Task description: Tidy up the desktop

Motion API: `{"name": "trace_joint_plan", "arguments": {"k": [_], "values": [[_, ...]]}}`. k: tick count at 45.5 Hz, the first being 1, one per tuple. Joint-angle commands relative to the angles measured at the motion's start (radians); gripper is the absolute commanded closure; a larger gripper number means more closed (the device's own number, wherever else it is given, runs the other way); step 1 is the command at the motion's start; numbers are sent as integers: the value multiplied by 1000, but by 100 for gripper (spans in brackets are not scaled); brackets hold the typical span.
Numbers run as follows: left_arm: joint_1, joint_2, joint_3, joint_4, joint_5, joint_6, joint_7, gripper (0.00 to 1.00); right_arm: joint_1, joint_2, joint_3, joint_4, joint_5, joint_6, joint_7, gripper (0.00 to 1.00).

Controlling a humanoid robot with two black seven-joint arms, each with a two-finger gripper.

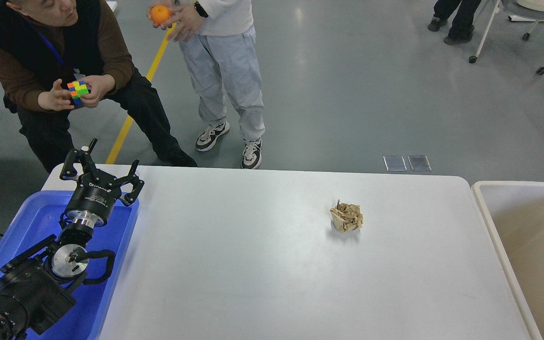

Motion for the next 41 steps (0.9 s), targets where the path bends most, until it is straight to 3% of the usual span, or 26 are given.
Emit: {"name": "trace_joint_plan", "arguments": {"k": [1,2,8,17,29,41], "values": [[-1,0,0,0,1,0,0,0,-39,32,-1,-52,-4,-8,1,100],[0,0,0,0,-1,0,0,0,-40,33,-1,-53,-3,-8,1,100],[0,0,0,0,1,0,0,0,-39,35,2,-53,2,-24,1,39],[-1,0,0,0,-1,0,0,0,-37,53,67,-53,2,-45,0,1],[0,0,0,0,1,0,0,0,23,52,152,-52,5,-40,1,1],[0,0,0,0,1,0,0,0,119,46,651,-35,14,25,-5,1]]}}
